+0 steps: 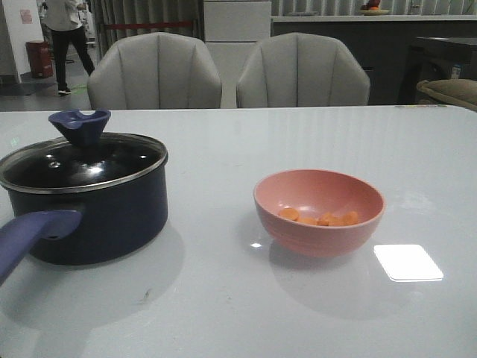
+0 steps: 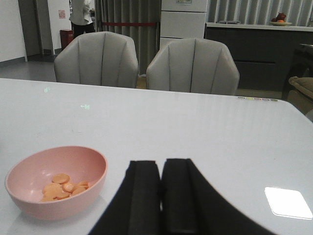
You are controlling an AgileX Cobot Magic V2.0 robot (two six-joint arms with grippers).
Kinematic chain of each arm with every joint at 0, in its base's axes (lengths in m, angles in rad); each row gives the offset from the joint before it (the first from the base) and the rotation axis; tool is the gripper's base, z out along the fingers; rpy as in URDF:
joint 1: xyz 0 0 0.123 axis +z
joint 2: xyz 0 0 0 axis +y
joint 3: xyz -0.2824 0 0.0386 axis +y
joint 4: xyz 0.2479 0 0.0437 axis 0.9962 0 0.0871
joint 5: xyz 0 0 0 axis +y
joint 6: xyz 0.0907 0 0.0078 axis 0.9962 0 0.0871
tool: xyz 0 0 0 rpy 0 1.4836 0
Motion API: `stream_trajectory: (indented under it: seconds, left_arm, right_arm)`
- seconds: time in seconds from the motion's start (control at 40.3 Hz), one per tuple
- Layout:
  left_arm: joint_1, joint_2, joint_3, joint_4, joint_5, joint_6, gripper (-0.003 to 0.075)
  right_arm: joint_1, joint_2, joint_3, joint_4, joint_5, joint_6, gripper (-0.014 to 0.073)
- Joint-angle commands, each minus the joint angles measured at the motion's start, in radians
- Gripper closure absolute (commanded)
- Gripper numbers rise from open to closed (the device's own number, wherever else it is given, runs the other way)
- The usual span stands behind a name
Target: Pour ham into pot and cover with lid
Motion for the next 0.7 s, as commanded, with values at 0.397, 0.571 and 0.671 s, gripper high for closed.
stream_trajectory:
  seconds: [0.397, 0.571, 0.671]
  left_arm:
    - [-0.004, 0.335, -0.308, -0.067, 0.197, -0.004, 0.0062]
    - [-0.01, 0.536, -0.476, -0.087, 0.308, -0.004, 0.0062]
    - [-0.056, 0.648, -0.56, -0.089, 0.348, -0.004, 0.0062]
  right_arm:
    - [-0.003, -0.018, -0.004, -0.009, -0.075, -0.007, 0.0445]
    - [-0.003, -0.018, -0.004, -0.009, -0.075, -0.007, 0.0445]
    - [-0.003, -0.018, -0.004, -0.009, -0.075, -0.007, 0.0445]
